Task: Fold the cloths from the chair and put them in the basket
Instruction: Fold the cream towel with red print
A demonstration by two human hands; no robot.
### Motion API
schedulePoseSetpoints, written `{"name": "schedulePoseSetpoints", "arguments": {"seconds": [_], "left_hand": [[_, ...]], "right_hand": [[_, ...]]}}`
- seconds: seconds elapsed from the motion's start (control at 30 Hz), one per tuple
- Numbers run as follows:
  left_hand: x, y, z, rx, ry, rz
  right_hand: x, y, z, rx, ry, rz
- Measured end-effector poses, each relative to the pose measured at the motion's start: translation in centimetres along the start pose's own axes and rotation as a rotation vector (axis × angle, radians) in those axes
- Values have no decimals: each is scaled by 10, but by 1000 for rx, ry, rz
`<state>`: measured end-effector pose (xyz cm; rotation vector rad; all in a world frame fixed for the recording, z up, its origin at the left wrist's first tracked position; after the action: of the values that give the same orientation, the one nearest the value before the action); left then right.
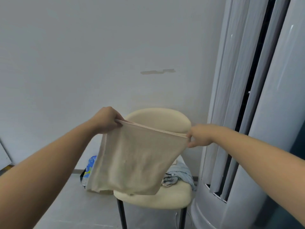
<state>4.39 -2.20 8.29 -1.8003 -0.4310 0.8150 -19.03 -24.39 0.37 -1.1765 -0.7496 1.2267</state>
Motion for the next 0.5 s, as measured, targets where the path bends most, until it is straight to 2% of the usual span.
{"name": "schedulePoseSetpoints", "arguments": {"seconds": [0.17,0.3,0.4,0.5], "left_hand": [[25,-12,-9,-23,-72,-8],[54,-7,-8,9,-134,-29],[59,0,-4,23,-127,-59],[58,7,-1,44,-117,-109]], "right_hand": [[21,-9,-11,-148,-90,-56],[9,-32,-7,-329,-37,-358],[2,-50,-6,-449,0,-354],[-3,-55,-8,-473,48,-380]]}}
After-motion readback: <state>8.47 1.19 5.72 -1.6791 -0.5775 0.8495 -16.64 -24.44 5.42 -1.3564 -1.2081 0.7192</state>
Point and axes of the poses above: each hand's wrist, its own z-axis away from the middle knuckle, its own y-axis out of the palm, x = y × z, the point moved 9 cm from there along -z, towards the middle knuckle, and after that the axes turned 12 degrees about -y, right-handed, at the moved point
